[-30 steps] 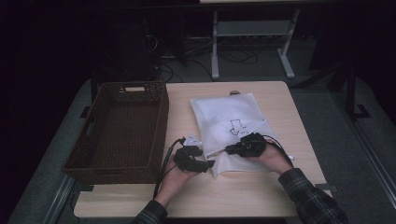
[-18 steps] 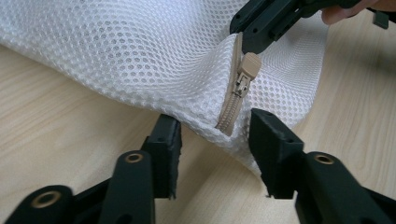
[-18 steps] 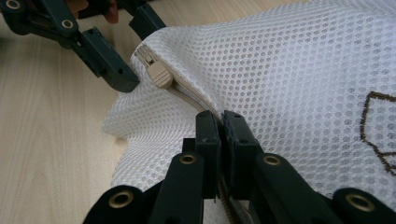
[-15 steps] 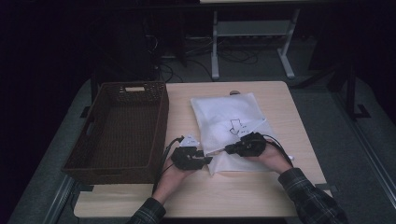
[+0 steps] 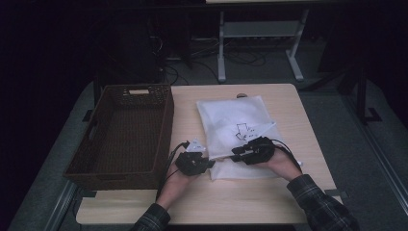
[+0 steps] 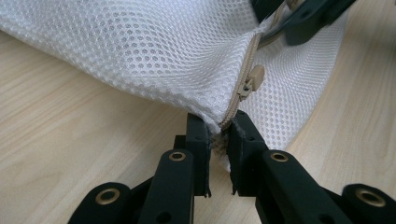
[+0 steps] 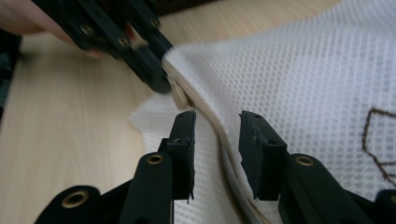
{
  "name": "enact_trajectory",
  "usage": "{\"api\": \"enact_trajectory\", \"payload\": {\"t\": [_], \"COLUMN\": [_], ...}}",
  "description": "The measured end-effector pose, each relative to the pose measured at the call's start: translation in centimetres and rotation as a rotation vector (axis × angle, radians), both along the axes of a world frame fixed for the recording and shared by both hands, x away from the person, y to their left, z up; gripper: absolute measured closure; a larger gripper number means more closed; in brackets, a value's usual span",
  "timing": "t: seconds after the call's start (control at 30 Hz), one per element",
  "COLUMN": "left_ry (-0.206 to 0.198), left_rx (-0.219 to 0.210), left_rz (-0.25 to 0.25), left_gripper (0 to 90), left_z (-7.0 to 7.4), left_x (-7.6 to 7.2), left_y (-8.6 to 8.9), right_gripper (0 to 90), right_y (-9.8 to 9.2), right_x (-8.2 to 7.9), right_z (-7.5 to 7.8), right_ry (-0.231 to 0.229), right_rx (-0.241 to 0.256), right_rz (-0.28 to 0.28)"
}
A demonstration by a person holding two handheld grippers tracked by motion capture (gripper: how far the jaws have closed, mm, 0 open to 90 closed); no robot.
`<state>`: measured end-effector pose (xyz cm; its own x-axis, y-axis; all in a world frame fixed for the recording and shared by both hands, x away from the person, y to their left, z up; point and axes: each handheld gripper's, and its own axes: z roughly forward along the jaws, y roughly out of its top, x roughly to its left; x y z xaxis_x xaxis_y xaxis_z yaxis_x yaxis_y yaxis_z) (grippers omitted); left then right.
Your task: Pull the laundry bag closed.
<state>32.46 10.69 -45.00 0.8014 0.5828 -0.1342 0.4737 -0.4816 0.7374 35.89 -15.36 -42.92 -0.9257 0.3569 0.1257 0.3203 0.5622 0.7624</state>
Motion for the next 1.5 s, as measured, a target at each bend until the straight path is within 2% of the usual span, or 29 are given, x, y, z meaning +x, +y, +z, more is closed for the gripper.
{"api": "enact_trajectory", "payload": {"t": [0.1, 0.2, 0.4, 0.63, 1.03, 1.5], "left_ry": [0.000, 0.004, -0.002, -0.018, -0.030, -0.030], "left_rx": [0.001, -0.002, 0.001, 0.019, 0.022, 0.034], "left_rz": [0.004, 0.005, 0.005, 0.001, 0.009, 0.013], "left_gripper": [79.6, 79.7, 79.8, 79.9, 79.9, 81.0], "left_z": [0.0, -0.1, -0.1, -0.1, -0.1, 0.0], "left_x": [-0.1, -0.1, -0.2, -0.3, -0.5, -0.5], "left_y": [0.1, 0.2, 0.2, 0.1, 0.0, -0.2], "right_gripper": [65.5, 65.8, 66.2, 69.8, 84.6, 86.5], "right_y": [0.4, 1.2, 2.5, 3.3, 4.3, 4.4], "right_x": [-0.8, -1.5, -1.1, -0.8, -1.0, -1.2], "right_z": [0.5, 0.1, -1.3, -1.5, -1.6, -1.6], "right_ry": [0.008, 0.021, 0.057, 0.064, 0.037, 0.008], "right_rx": [0.032, 0.013, -0.019, 0.004, -0.024, -0.062], "right_rz": [0.024, 0.051, 0.055, 0.057, 0.050, 0.015]}}
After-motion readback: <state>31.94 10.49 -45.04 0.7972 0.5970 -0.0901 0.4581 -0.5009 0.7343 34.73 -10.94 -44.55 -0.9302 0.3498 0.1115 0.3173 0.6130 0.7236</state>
